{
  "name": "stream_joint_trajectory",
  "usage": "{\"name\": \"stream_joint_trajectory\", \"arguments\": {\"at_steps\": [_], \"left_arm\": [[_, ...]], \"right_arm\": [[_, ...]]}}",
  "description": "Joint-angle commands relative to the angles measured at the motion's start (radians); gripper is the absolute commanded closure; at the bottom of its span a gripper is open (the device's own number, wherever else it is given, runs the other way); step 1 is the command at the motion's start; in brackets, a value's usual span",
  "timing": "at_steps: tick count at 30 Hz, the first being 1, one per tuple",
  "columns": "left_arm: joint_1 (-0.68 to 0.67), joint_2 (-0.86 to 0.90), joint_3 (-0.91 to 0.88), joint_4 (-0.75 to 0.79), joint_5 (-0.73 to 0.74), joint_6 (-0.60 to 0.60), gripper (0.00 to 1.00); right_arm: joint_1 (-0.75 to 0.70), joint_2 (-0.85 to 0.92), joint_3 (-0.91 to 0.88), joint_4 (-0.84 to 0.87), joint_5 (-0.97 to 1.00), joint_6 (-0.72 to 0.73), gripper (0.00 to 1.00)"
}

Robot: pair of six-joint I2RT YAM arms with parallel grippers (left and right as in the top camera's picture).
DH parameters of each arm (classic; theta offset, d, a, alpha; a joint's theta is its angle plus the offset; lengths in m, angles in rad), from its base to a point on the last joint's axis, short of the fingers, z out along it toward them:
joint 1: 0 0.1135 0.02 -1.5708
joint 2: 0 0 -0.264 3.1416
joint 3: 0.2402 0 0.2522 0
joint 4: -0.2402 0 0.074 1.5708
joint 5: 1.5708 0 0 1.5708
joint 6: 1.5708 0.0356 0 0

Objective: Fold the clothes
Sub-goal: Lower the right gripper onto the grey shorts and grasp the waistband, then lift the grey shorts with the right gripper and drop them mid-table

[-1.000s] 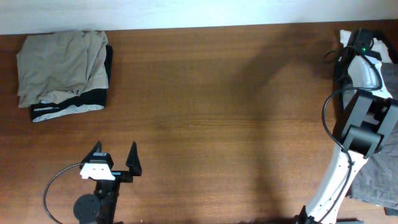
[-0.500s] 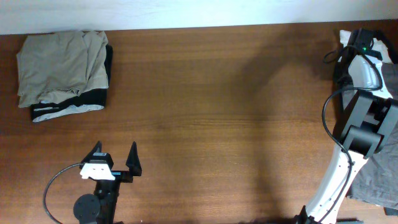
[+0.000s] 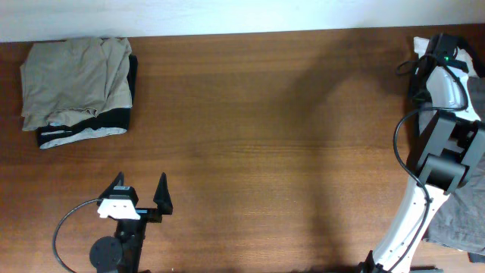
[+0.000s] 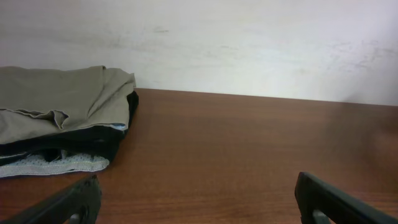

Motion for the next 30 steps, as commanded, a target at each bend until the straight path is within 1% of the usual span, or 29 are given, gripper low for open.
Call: {"name": "stream_joint_trajectory", "arguments": {"at_steps": [1,2,5,7,8,9,11,12,13,18,24,30], "left_arm": [[-0.004,-0.006,-0.007,0.002,-0.003,-0.005,0.01],[-0.004,-0.006,-0.007,0.002,-0.003,-0.005,0.01],[-0.004,-0.006,-0.007,0.002,-0.003,-0.005,0.01],[-0.004,-0.006,-0.007,0.002,-0.003,-0.005,0.01],[-0.004,-0.006,-0.007,0.002,-0.003,-0.005,0.01],[-0.004,-0.006,-0.007,0.002,-0.003,-0.005,0.01],[-0.004,-0.006,-0.007,0.002,-0.003,-0.005,0.01],[-0.004,-0.006,-0.007,0.002,-0.003,-0.005,0.01],[-0.004,-0.006,-0.007,0.002,-0.003,-0.005,0.01],[-0.004,-0.006,-0.007,0.002,-0.003,-0.005,0.01],[-0.004,-0.006,-0.007,0.002,-0.003,-0.005,0.01],[-0.004,-0.006,-0.007,0.002,-0.003,-0.005,0.01]], "right_arm": [[-0.002,-0.083,0.015,-0.023,-0.001,0.032,0.79],[-0.002,-0.090,0.015,-0.030,-0.002,0.032,0.75],[-0.002,-0.101,0.015,-0.048,-0.004,0.032,0.73],[-0.002,-0.102,0.015,-0.059,-0.019,0.032,0.66],[-0.002,-0.102,0.015,-0.061,-0.029,0.032,0.67],[-0.002,-0.102,0.015,-0.062,-0.034,0.032,0.67],[-0.002,-0.102,0.015,-0.063,-0.033,0.032,0.82],[-0.002,-0.102,0.015,-0.063,-0.034,0.032,0.92],[-0.002,-0.102,0.015,-0.066,-0.035,0.034,0.96],[0.036,-0.123,0.015,-0.077,-0.121,0.035,0.96],[0.200,-0.204,0.015,-0.087,-0.125,0.036,0.96],[0.372,-0.208,0.015,-0.121,-0.154,0.063,0.96]]}}
